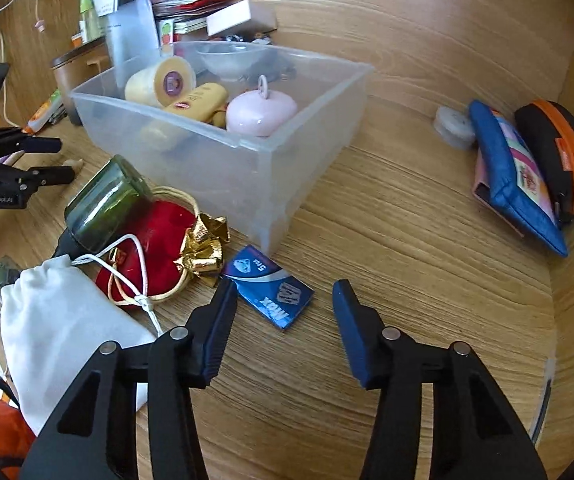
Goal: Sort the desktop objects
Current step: 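Grasp the seashell with the left tool while the right grasps the blue Max card pack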
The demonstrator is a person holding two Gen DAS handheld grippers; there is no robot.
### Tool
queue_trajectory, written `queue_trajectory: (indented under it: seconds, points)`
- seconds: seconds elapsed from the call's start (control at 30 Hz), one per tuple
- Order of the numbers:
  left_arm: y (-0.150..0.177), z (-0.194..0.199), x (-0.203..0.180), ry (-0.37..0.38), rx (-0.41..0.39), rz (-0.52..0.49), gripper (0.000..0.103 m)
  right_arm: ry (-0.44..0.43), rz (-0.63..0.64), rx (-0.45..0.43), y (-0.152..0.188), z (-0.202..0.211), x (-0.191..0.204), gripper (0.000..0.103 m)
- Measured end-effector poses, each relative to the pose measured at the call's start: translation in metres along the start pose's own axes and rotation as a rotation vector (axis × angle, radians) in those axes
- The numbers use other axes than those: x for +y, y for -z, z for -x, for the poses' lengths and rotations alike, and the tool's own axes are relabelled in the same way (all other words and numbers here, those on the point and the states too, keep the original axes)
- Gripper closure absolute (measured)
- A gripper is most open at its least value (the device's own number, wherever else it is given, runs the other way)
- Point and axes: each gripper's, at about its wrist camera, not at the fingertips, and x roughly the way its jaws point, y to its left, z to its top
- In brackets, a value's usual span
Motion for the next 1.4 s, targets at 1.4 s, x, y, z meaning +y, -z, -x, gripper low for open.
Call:
queue_trajectory:
  seconds: [1.4]
  points:
    - [0.000, 0.045, -0.005, 0.014, -0.090, 0.060, 0.085, -0.074, -0.143, -0.129, 0.006, 0.072, -0.019, 0.076]
